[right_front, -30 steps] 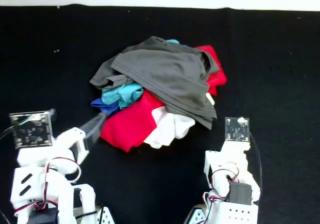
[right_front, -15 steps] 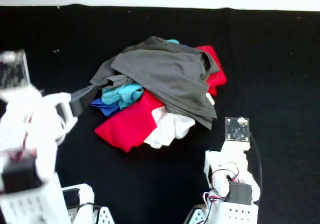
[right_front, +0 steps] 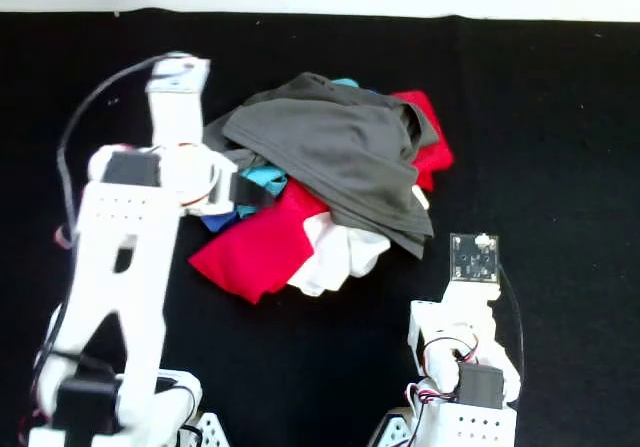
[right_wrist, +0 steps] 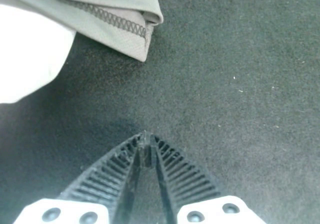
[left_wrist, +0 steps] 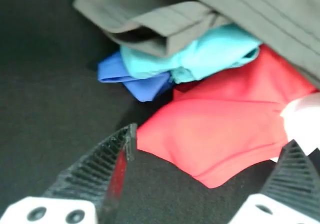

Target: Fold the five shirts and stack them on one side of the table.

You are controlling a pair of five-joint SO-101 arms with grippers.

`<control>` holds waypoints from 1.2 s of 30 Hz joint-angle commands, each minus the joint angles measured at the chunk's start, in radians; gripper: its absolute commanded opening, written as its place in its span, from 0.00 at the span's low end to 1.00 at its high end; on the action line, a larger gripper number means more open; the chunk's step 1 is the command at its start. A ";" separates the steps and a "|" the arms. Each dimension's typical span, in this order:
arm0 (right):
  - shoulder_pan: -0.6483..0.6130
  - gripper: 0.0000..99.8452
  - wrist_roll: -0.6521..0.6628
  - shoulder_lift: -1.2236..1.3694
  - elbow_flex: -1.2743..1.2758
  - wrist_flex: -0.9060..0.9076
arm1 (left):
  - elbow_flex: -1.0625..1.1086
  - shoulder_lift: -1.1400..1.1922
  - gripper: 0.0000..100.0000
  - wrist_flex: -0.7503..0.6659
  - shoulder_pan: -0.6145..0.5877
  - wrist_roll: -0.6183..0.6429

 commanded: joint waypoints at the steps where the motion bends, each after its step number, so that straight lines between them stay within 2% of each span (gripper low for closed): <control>1: -0.005 0.01 -0.006 -0.004 0.133 0.004 | -0.125 0.012 0.42 0.015 0.042 0.009; 8: -0.005 0.01 -0.006 -0.004 0.133 0.004 | -0.246 0.021 0.42 0.006 0.124 0.012; 17: -0.005 0.01 -0.006 -0.004 0.133 0.004 | -0.105 0.013 0.42 -0.126 0.147 0.008; 31: -0.005 0.01 -0.006 -0.004 0.133 0.004 | -0.091 0.022 0.42 -0.241 0.150 0.008; 33: -0.005 0.01 -0.006 -0.004 0.133 0.004 | -0.096 0.022 0.39 -0.256 0.150 0.008; 36: -0.005 0.01 -0.006 -0.004 0.133 0.004 | -0.099 0.022 0.26 -0.281 0.150 0.011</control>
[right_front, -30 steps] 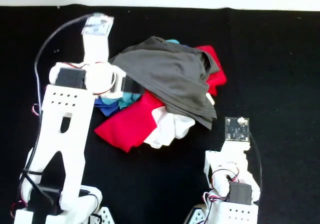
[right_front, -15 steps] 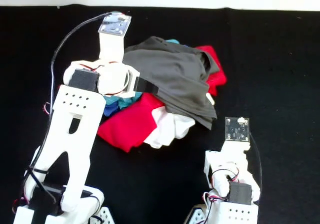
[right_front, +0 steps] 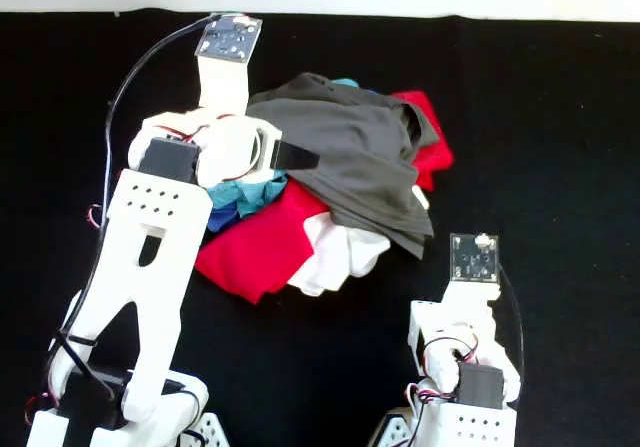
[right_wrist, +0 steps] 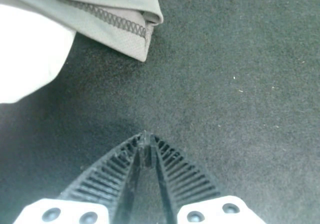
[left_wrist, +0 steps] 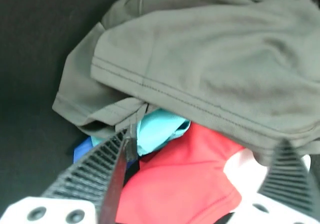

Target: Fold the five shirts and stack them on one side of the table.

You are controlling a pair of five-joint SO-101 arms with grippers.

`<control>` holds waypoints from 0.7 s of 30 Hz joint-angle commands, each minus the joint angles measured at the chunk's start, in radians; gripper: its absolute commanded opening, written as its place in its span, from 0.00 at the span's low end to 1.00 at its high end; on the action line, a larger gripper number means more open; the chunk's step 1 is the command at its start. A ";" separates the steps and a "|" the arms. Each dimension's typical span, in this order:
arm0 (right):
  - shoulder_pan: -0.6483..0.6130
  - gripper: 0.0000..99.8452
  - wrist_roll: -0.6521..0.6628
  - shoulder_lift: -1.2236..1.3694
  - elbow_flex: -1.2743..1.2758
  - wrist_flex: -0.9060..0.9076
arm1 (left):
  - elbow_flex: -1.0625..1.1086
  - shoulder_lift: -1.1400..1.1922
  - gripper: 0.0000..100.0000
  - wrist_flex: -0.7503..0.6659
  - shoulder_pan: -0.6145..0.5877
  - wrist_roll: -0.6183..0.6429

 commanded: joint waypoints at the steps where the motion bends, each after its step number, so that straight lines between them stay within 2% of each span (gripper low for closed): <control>1: -0.005 0.01 -0.006 -0.004 0.133 0.004 | -0.008 -0.004 0.21 -0.048 0.012 0.009; 5: -0.005 0.01 -0.006 -0.004 0.133 0.004 | -0.007 -0.004 0.04 -0.075 0.010 0.009; 9: -0.005 0.01 -0.006 -0.004 0.133 0.004 | -0.013 -0.002 0.02 -0.091 0.013 0.006; 12: -0.005 0.01 -0.006 -0.004 0.133 0.004 | -0.012 0.004 0.06 -0.114 0.031 0.011; 15: -0.005 0.01 -0.006 -0.004 0.133 0.004 | -0.038 0.056 0.18 -0.100 0.067 0.015; 18: -0.005 0.01 -0.006 -0.004 0.133 0.004 | -0.127 0.179 0.28 -0.043 0.065 0.123; 21: -0.005 0.01 -0.006 -0.004 0.133 0.004 | -0.289 0.344 0.29 0.084 0.067 0.181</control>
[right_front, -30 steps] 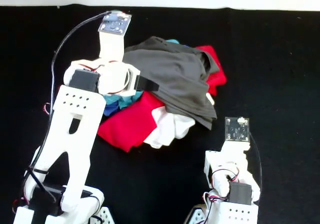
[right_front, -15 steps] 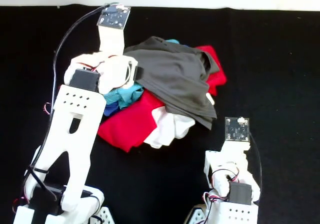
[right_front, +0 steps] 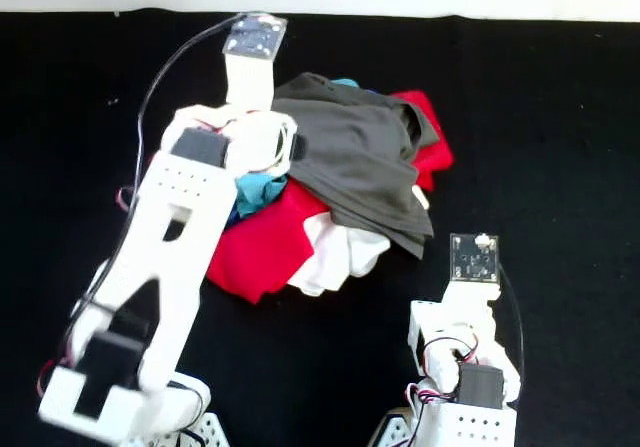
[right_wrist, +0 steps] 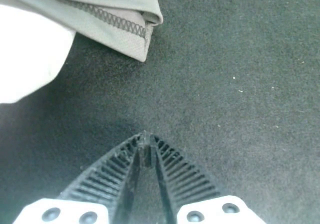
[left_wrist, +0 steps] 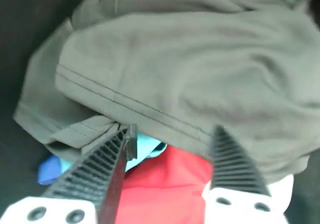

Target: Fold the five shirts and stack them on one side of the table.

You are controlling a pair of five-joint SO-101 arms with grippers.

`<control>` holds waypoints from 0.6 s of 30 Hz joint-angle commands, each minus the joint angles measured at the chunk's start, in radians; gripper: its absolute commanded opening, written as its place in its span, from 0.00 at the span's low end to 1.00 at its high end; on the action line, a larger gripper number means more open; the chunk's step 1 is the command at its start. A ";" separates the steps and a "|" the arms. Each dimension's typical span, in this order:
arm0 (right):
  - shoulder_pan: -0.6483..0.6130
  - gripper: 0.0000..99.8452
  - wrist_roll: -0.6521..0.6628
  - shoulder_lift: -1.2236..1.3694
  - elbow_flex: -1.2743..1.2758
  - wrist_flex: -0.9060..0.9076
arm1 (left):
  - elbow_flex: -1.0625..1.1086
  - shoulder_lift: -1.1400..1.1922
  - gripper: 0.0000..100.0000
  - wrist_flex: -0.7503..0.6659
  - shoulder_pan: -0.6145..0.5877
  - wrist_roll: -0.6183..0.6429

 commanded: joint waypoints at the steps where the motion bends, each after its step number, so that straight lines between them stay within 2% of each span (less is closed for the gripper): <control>1: -0.005 0.01 -0.006 -0.004 0.133 0.004 | -0.223 0.160 0.29 0.149 0.016 0.052; 7: -0.005 0.01 -0.006 -0.004 0.133 0.004 | -0.591 0.437 0.31 0.350 0.028 0.052; 12: -0.005 0.01 -0.006 -0.004 0.133 0.004 | -0.779 0.647 0.45 0.493 0.012 0.052; 15: -0.005 0.01 -0.006 -0.004 0.133 0.004 | -0.877 0.751 0.46 0.598 0.010 0.043; 18: -0.005 0.01 -0.006 -0.004 0.133 0.004 | -0.966 0.839 0.46 0.677 0.008 -0.040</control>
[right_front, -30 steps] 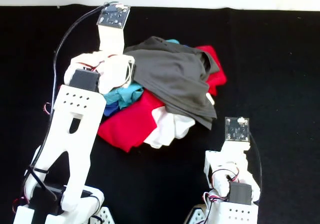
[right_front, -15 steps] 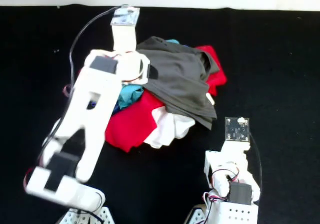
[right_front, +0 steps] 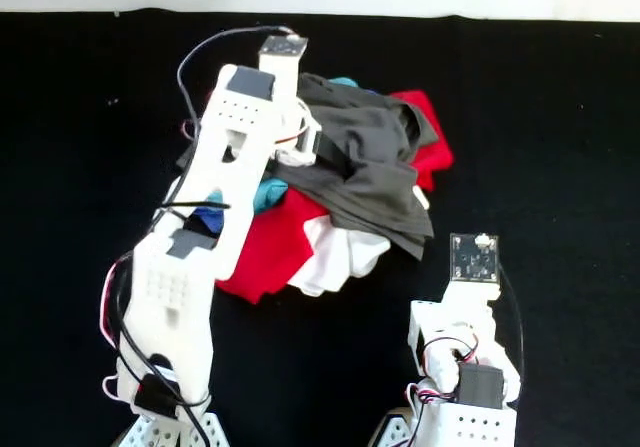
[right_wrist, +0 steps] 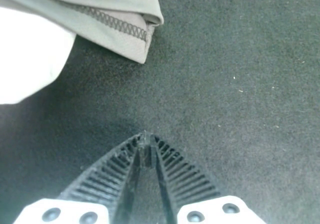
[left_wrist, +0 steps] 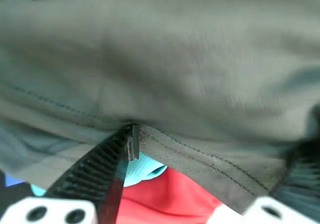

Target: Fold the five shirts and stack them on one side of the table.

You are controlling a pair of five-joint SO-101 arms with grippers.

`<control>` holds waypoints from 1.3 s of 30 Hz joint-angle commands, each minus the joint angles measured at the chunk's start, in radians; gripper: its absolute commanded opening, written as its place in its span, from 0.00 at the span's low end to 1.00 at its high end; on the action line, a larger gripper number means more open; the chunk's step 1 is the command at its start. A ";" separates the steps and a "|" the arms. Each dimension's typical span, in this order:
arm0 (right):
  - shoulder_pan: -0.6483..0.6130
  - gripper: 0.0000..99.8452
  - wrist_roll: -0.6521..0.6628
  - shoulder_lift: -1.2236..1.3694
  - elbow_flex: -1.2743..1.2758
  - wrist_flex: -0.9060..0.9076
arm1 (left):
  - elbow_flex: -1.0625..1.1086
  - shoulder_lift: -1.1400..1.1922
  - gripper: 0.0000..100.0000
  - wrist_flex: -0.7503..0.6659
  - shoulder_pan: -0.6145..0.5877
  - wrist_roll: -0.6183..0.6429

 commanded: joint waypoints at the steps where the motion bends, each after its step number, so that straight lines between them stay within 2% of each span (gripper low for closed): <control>1: -0.005 0.01 -0.006 -0.004 0.133 0.004 | -0.107 0.081 0.46 0.094 -0.008 -0.092; 3: -0.005 0.01 -0.006 -0.004 0.133 0.004 | -0.139 0.137 0.45 0.126 -0.012 -0.137; 5: -0.005 0.01 -0.006 -0.004 0.133 0.004 | -0.166 0.185 0.37 0.149 -0.031 -0.150; 10: -0.005 0.01 -0.006 -0.004 0.133 0.004 | -0.222 0.268 0.00 0.166 -0.127 -0.149; 12: -0.005 0.01 -0.006 -0.004 0.133 0.004 | -0.225 0.283 0.04 0.166 -0.186 -0.149; 17: -0.005 0.01 -0.006 -0.004 0.133 0.004 | -0.229 0.280 0.01 0.189 -0.377 -0.149; 28: -0.005 0.01 -0.006 -0.004 0.133 0.004 | -0.521 0.044 0.01 0.226 -0.935 -0.183; 35: -0.005 0.01 -0.006 -0.004 0.133 0.004 | -0.676 -0.047 0.01 0.226 -1.139 -0.319; 39: -0.005 0.01 -0.006 -0.004 0.133 0.004 | -0.739 -0.054 0.01 0.222 -1.234 -0.353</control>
